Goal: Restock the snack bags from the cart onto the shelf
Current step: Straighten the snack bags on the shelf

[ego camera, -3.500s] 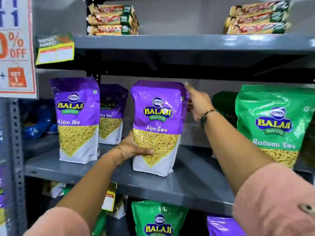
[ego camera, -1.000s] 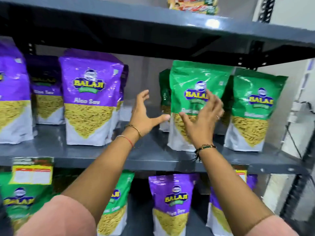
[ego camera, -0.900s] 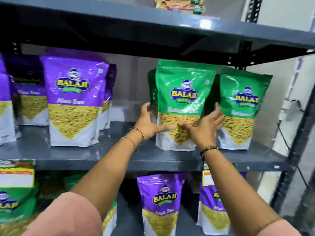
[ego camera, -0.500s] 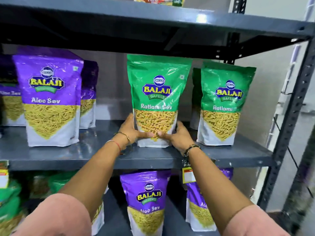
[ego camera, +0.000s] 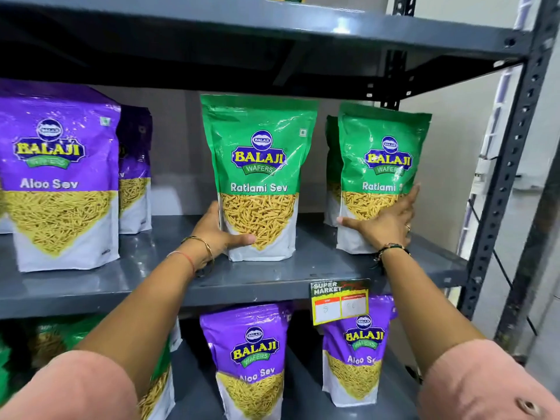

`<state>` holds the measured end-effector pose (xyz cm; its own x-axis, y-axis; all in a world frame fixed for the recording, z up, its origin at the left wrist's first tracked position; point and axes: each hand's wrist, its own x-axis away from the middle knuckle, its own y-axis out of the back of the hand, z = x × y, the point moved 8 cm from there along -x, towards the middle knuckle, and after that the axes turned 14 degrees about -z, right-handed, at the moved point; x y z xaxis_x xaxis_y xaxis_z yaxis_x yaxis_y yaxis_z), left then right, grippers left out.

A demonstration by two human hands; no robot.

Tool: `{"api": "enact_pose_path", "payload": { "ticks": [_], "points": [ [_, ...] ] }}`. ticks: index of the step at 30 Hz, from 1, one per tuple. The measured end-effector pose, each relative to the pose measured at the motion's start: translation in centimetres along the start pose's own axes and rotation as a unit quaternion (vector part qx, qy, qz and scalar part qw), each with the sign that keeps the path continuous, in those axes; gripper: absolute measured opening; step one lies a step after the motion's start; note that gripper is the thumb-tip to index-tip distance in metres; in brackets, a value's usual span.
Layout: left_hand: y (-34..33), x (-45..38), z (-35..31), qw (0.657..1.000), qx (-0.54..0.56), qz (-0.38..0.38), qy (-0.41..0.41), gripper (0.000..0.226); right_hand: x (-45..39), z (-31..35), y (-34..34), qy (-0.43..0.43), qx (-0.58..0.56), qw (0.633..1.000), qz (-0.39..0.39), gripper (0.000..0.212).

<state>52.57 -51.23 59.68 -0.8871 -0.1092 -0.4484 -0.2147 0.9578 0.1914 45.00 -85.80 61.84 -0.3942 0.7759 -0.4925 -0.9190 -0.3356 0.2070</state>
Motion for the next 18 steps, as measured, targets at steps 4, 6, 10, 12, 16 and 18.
{"api": "enact_pose_path", "payload": {
  "ticks": [4, 6, 10, 12, 16, 18],
  "points": [
    [0.1, 0.0, 0.2, 1.000, -0.003, -0.007, -0.001, 0.100, 0.2, -0.4, 0.3, -0.002, -0.002, 1.000, -0.007, 0.144],
    [0.1, 0.0, 0.2, 1.000, -0.004, -0.009, -0.005, 0.099, 0.4, -0.3, 0.6, 0.006, 0.010, 1.000, -0.010, 0.136],
    [0.0, 0.1, 0.0, 1.000, -0.003, -0.010, -0.010, 0.100, 0.6, -0.5, 1.1, 0.014, 0.017, 1.000, -0.008, 0.130],
    [0.0, 0.2, 0.0, 1.000, -0.003, -0.007, -0.009, 0.101, 0.8, -0.7, 1.3, 0.014, 0.018, 1.000, -0.005, 0.131],
    [-0.1, 0.2, -0.2, 1.000, 0.007, 0.001, -0.005, 0.106, 1.1, -0.3, 1.3, 0.013, 0.013, 1.000, 0.000, 0.136],
    [-0.3, 0.1, -0.1, 1.000, 0.015, 0.014, 0.000, 0.101, 1.3, -0.4, 1.1, 0.004, 0.011, 1.000, 0.005, 0.145]
  ]
}}
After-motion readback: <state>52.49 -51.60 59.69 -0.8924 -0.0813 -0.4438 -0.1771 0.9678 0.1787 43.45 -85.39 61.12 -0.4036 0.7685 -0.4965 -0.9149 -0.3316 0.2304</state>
